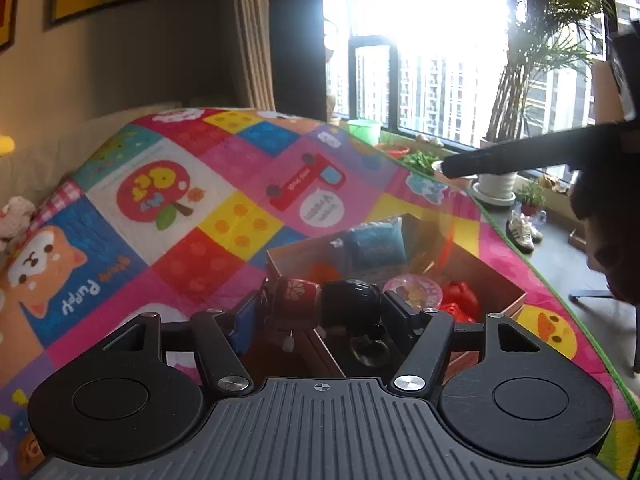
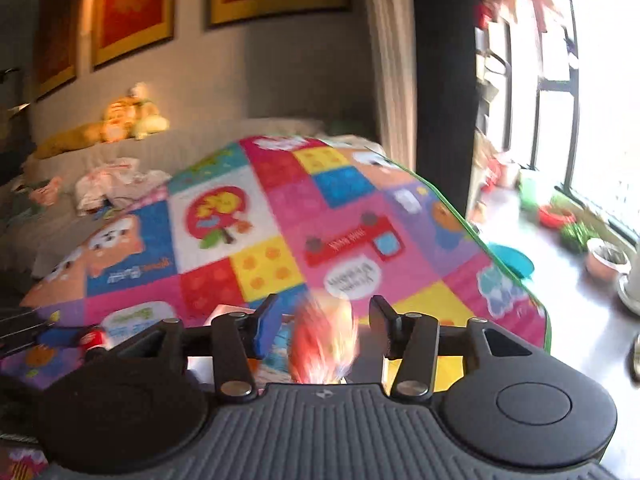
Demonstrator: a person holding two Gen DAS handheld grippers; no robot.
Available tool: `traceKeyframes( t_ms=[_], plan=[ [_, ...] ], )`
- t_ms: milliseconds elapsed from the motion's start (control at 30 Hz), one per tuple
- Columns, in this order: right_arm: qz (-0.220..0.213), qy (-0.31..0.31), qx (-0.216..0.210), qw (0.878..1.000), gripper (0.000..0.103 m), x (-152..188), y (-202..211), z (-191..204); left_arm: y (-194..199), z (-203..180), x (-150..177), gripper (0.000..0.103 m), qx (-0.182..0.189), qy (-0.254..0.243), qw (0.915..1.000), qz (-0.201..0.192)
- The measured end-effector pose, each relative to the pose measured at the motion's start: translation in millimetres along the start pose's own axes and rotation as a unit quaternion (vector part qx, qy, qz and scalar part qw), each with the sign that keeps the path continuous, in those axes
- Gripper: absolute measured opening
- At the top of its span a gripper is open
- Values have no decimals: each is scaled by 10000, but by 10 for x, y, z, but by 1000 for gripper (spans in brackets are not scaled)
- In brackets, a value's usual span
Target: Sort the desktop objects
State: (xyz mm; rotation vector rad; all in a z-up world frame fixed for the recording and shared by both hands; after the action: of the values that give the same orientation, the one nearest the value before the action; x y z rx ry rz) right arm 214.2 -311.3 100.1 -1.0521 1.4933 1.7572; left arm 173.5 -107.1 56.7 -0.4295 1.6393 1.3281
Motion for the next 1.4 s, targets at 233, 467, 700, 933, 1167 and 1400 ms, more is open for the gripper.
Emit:
traceKeyframes(
  t_ms=[233, 467, 700, 933, 1167, 1400],
  plan=[
    [-83, -325, -352, 9988, 80, 500, 300, -142, -376, -2, -183, 70, 48, 25, 10000, -23],
    [147, 194, -360, 9991, 98, 990, 562, 105, -578, 62, -531, 90, -148, 376, 9987, -318],
    [592, 22, -586, 9965, 103, 1405, 511, 422, -192, 155, 317, 103, -185, 721, 9969, 236],
    [1088, -68, -22, 9940, 103, 1838, 301, 648, 229, 92, 1239, 103, -454, 771, 9926, 816],
    [1395, 52, 550, 9887, 103, 2031, 66, 678, 178, 88, 1501, 103, -916, 578, 9905, 844],
    [1195, -255, 547, 9910, 103, 2080, 93, 596, 124, 170, 1510, 103, -891, 915, 9881, 857]
  ],
)
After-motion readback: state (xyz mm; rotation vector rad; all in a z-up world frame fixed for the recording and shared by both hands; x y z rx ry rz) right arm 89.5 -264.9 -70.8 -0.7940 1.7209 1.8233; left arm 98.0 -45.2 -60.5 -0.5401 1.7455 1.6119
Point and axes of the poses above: each gripper's, at about its wrist camera, not at the fingertips, and y roughly against the way its jaws point, z to its left, x to its underside, the point moved 10 cm from there along -y, roughly the way its jaws point, and after that the axes turned 4 degrees about z, right-handed, at the moved point
